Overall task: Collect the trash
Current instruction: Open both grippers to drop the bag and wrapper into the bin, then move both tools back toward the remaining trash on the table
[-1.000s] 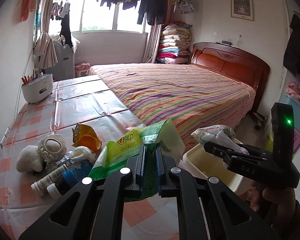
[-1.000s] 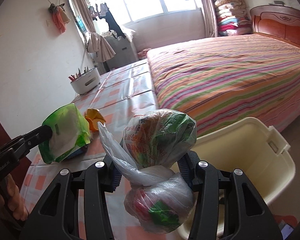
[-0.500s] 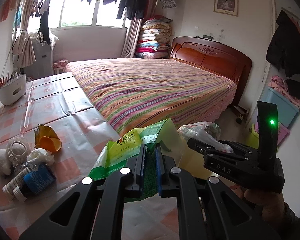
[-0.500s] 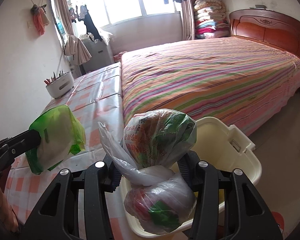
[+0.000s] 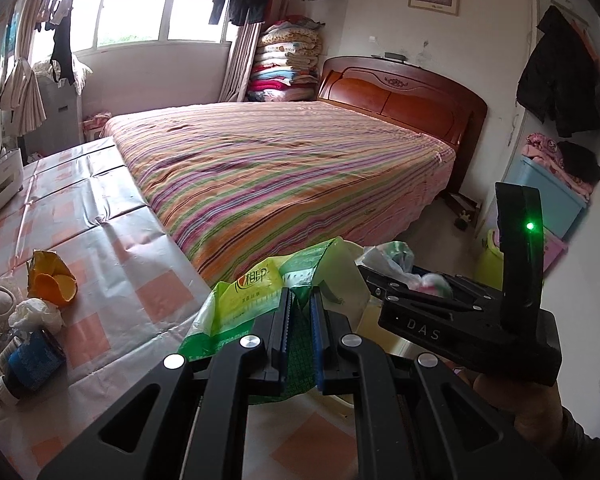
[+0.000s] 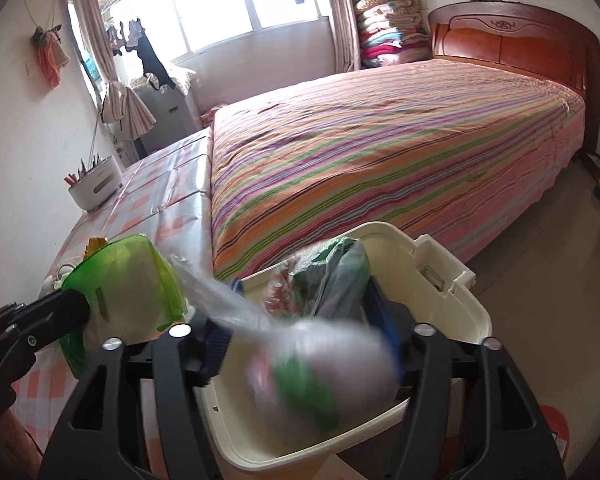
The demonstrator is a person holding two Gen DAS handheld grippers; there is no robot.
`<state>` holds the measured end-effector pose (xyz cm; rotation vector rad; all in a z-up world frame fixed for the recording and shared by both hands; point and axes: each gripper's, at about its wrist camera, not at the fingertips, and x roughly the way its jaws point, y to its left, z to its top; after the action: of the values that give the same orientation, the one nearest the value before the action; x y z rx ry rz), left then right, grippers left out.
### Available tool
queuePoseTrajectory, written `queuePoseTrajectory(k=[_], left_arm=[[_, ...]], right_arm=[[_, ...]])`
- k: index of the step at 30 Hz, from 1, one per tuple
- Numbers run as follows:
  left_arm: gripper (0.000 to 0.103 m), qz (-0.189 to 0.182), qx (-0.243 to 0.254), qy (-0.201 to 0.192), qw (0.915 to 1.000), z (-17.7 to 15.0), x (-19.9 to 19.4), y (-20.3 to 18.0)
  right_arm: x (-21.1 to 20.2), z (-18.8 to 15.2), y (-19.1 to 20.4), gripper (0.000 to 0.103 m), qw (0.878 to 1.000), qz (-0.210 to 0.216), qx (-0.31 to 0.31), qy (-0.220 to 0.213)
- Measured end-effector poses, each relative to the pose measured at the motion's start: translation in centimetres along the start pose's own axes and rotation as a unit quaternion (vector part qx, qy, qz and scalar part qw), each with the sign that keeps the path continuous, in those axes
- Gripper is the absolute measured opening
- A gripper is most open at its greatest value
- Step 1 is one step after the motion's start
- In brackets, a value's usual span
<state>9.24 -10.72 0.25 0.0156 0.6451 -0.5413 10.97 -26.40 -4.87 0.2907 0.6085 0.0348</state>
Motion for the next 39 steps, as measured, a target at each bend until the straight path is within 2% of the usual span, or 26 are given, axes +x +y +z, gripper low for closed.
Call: queuePoseTrajectory(k=[5, 10, 23, 30, 31, 32, 33, 34, 35, 37, 39], left_arm=[[0.009, -0.007, 0.000, 0.007, 1.0000, 0.1, 0.6, -0.5], [0.009, -0.017, 0.002, 0.012, 0.9998, 0.3, 1.6, -1.2], [0.009, -0.057, 0.012, 0.014, 0.9982, 1.8, 3.6, -4.0], [0.012, -0.059, 0.037, 0.029, 0.9972, 2.2, 5.2, -5.8], [0.014, -0.059, 0.041, 0.032, 0.9969, 2.2, 5.4, -6.0], [0.026, -0.059, 0.044, 0.032, 0.9968, 2.2, 5.4, -6.2], [0.057, -0.056, 0.046, 0.031, 0.9969, 2.1, 5.5, -6.4], [0.073, -0.051, 0.046, 0.025, 0.9973, 2.1, 5.3, -6.4], [0.083, -0.045, 0.042, 0.008, 0.9980, 2.0, 4.9, -6.3], [0.083, -0.041, 0.039, -0.024, 0.9981, 2.0, 4.0, -6.2], [0.083, -0.039, 0.040, -0.022, 0.9982, 2.2, 3.5, -6.0]], right_arm=[[-1.1, 0.5, -2.1, 0.069, 0.999, 0.010, 0.049, -0.017], [-3.0, 1.2, -3.6, 0.069, 0.995, 0.003, 0.077, -0.060], [-6.7, 1.7, -6.2, 0.070, 0.979, 0.007, 0.141, -0.147], [-6.5, 1.6, -6.3, 0.071, 0.979, 0.006, 0.147, -0.144], [-6.4, 1.7, -6.2, 0.071, 0.979, 0.008, 0.147, -0.144], [-6.4, 1.7, -6.1, 0.071, 0.979, 0.010, 0.146, -0.144], [-6.4, 1.7, -6.0, 0.071, 0.979, 0.010, 0.144, -0.144], [-6.5, 1.7, -6.0, 0.071, 0.979, 0.009, 0.144, -0.146], [-6.6, 1.7, -6.0, 0.071, 0.978, 0.010, 0.144, -0.148], [-6.7, 1.8, -6.0, 0.071, 0.978, 0.010, 0.144, -0.151], [-6.7, 1.9, -6.0, 0.071, 0.977, 0.012, 0.146, -0.152]])
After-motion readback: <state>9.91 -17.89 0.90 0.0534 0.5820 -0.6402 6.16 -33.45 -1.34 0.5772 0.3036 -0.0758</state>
